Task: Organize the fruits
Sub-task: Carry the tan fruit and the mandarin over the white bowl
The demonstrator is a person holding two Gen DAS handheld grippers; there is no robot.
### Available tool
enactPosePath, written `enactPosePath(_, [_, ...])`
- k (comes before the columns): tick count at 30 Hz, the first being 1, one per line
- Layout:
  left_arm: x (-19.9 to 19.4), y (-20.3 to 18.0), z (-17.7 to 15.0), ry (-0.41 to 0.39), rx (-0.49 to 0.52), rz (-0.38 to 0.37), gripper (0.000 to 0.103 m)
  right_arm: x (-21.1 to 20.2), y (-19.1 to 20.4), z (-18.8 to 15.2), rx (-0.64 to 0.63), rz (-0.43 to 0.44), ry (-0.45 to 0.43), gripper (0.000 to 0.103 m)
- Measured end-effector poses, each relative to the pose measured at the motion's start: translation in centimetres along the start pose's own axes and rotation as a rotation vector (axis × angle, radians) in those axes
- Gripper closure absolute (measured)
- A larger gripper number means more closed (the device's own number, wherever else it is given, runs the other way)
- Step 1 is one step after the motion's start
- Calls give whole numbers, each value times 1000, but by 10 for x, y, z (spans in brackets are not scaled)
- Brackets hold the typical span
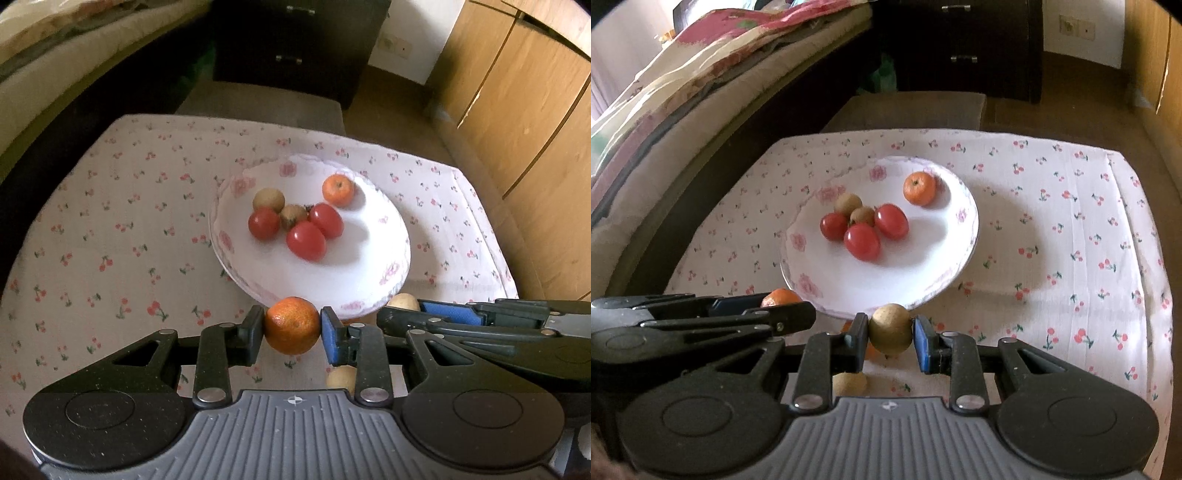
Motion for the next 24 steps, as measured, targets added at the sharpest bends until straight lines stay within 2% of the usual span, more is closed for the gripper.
enactPosePath(13, [3,-1,25,-28,2,19,63,3,-2,27,-8,-14,-28,74])
enactPosePath(24, [21,4,31,0,-25,25,63,18,-7,35,-7,-20,-16,74])
Point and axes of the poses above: each gripper's, at about its wrist camera, not at the fingertips, and x roughly the way its jaws point, y to its left, z to its top, the point moved 6 cm from there along x, roughly the way its jaws point, and after that the axes turned 5 degrees about z, right-handed, at the moved point
